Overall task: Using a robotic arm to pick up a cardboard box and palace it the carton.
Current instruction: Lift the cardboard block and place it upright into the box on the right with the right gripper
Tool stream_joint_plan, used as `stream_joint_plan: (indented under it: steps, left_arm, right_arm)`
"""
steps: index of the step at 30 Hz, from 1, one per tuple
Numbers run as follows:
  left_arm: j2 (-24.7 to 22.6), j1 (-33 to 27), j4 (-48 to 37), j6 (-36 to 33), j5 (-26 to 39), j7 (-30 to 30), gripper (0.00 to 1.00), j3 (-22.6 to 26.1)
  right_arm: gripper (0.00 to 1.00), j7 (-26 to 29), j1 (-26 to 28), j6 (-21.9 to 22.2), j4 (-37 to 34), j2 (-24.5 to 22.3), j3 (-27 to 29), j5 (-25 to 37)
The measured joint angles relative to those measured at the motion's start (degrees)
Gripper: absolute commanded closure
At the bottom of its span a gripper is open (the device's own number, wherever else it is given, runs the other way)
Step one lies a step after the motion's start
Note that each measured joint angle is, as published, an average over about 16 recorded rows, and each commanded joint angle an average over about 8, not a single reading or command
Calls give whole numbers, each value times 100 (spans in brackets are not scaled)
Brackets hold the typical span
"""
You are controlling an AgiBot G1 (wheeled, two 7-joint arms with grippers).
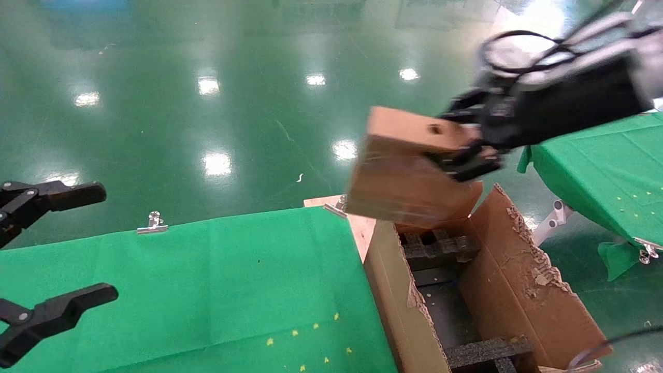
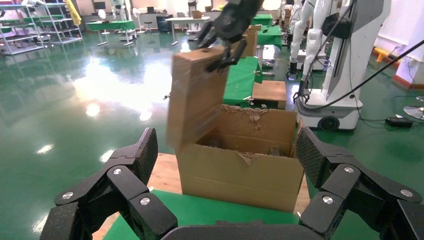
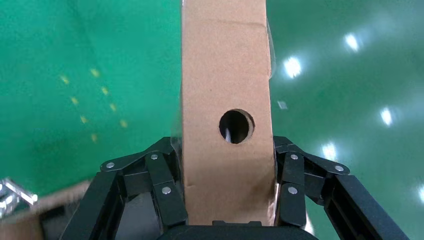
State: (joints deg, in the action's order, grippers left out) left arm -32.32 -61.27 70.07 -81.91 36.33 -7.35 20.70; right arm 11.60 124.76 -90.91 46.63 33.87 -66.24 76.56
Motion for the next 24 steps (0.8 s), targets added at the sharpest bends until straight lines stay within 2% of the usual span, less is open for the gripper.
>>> stream_joint_plan:
  steps: [6,13,18,24]
  left_arm:
    - [0,0,0,0,0,0,0,0]
    - [0,0,0,0,0,0,0,0]
    - [0,0,0,0,-1,0,0,0]
    - [1,1,-1,1,-2,0,0,0]
  right_arm:
    - [100,413,205,29,517,-897,-317,133]
    - [100,919,153,208,1123,-1783,-598,163]
    - [100,1210,-4,440,1464,-2189,-727,86]
    - [100,1413,-166,700,1702,-2411,-803,-24]
